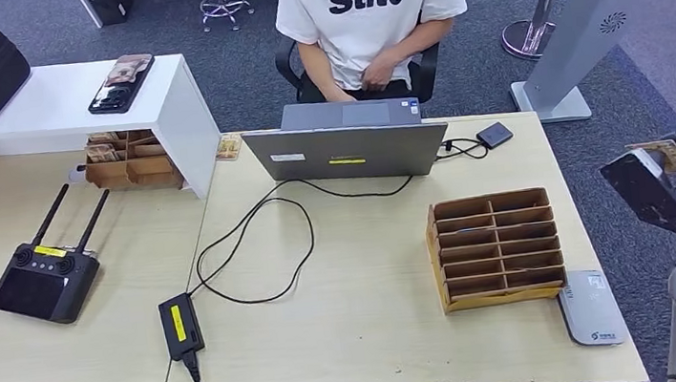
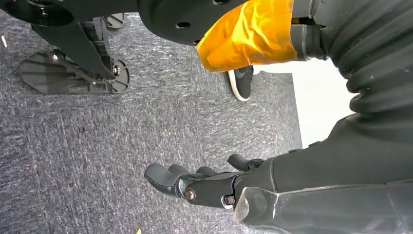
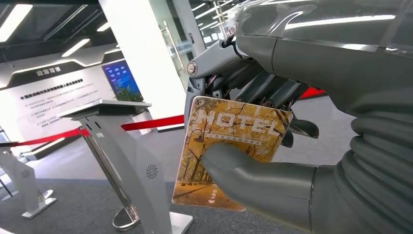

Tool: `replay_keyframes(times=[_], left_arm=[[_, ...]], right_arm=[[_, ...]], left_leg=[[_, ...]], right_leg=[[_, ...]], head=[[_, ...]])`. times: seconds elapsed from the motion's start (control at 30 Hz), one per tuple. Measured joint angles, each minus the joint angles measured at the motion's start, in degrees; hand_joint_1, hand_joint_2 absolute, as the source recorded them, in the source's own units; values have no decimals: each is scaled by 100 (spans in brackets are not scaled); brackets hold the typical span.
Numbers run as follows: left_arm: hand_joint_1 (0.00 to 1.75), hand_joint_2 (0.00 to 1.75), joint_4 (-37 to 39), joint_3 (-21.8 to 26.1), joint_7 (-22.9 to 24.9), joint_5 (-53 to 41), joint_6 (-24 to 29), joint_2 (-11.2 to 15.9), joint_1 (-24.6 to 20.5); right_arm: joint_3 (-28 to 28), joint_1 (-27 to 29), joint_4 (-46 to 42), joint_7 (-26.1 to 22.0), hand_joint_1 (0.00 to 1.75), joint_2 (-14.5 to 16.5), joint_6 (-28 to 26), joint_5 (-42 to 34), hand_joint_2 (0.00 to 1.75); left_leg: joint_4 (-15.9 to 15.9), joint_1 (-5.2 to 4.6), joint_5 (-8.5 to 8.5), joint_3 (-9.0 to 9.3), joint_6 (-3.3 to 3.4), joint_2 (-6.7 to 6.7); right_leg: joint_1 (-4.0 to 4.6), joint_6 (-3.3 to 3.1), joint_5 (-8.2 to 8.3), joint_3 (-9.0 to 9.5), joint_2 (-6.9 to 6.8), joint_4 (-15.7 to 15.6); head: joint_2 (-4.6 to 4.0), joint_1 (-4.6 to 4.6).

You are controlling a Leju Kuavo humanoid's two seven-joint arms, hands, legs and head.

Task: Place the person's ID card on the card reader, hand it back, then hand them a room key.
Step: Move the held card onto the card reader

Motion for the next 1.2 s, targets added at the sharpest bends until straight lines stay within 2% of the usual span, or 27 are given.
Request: replay_keyframes(times=[0.27, 0.7, 0.9, 1.2], left_arm=[[0, 175, 1, 0, 0, 224, 32, -23, 5], [0, 175, 1, 0, -7, 507, 123, -102, 22], [0, 175, 1, 0, -9, 513, 126, -110, 23], [0, 175, 1, 0, -15, 513, 125, -109, 24]], right_arm=[[-252, 763, -358, -293, 175, 197, -83, -312, 175], [-612, 1917, -1326, -697, 175, 965, -71, -1010, 175], [-738, 2136, -1405, -712, 175, 1160, 29, -1153, 175], [-845, 2228, -1255, -642, 175, 1258, 181, -1149, 175]], left_leg=[[-1, 0, -4, -2, -1, -2], [-3, 1, -6, -3, -3, -1], [-3, 0, -8, -2, 0, 0], [-3, 0, -8, -2, 0, 0]], right_leg=[[1, 2, -3, 0, -3, 0], [1, 3, -8, -1, -2, 0], [0, 3, -8, 0, -1, 0], [0, 3, -8, -1, 0, 0]], head=[[0, -2], [0, -1], [0, -1], [0, -1]])
